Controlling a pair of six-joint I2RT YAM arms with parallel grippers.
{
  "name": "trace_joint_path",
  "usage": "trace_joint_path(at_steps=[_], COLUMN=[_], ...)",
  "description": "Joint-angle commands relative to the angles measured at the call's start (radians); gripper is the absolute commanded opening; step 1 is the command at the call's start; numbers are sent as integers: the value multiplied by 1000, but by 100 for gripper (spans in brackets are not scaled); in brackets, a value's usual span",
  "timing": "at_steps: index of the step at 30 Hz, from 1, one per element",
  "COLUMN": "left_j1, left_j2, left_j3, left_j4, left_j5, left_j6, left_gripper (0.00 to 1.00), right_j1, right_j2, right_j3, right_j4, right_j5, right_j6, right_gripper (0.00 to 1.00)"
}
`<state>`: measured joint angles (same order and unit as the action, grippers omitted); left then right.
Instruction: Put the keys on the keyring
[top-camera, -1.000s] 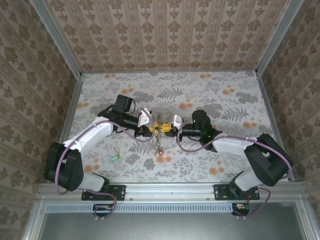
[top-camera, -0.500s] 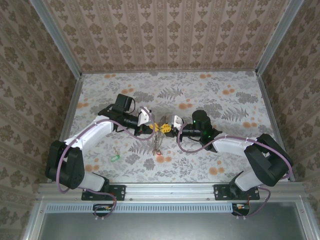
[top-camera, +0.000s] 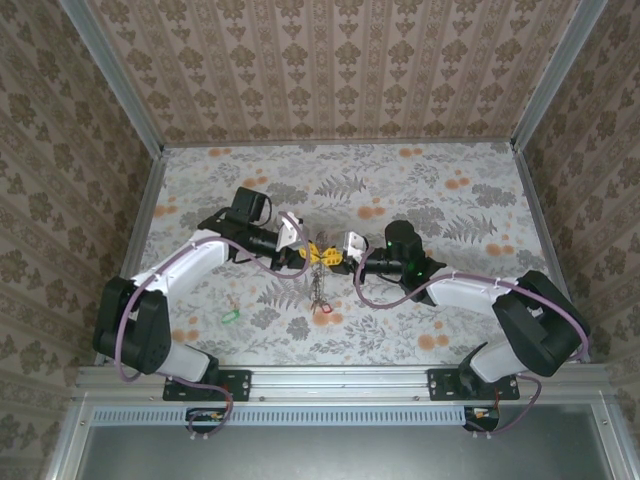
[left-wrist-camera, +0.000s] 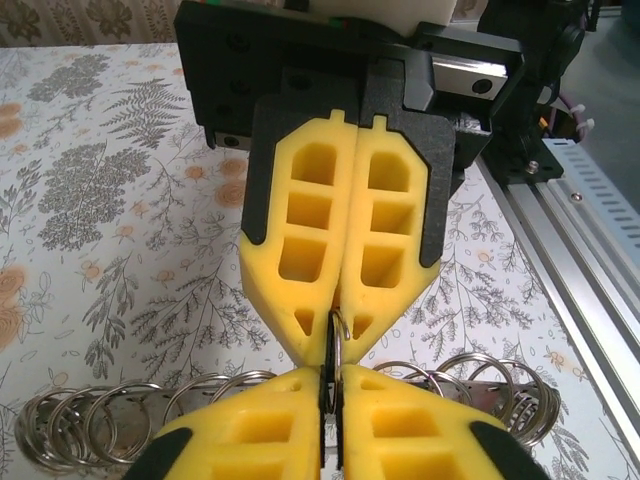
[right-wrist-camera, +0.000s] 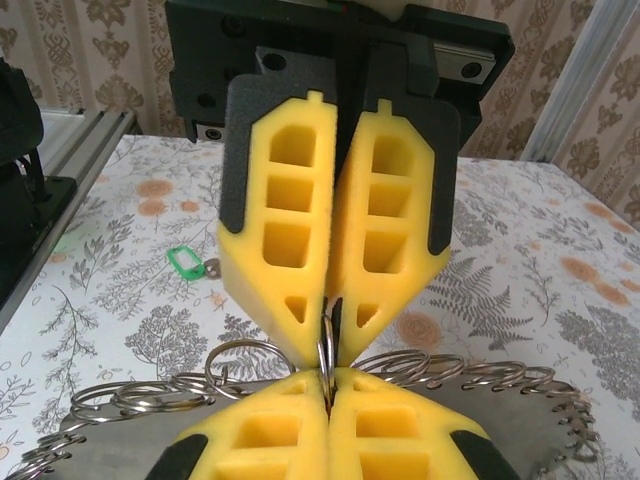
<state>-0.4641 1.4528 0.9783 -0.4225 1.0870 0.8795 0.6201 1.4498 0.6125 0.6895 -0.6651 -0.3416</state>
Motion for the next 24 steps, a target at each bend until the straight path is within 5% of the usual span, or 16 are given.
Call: trace_joint_path(at_steps=[1, 6, 15, 21, 24], left_j1=[-21, -22, -7, 47, 110], left_j2=[18, -1, -93, -158, -200], left_j3=[22, 17, -34, -58, -65], left_j4=[-11, 9, 103, 121, 109], left_j5=[77, 26, -102, -137, -142], left_j6=[-16, -31, -80, -97, -130], left_gripper=[0, 0, 0, 0, 0], right_j1=[10, 10, 10, 10, 9], right_j2=[-46, -52, -123, -125, -138], right_j3=[4, -3, -26, -28, -13], right_j4=[55, 39, -37, -40, -103], right_j5=[62, 105, 176, 189, 176], right_j6=[-19, -33, -57, -62, -108], right_gripper=[0, 0, 26, 30, 48])
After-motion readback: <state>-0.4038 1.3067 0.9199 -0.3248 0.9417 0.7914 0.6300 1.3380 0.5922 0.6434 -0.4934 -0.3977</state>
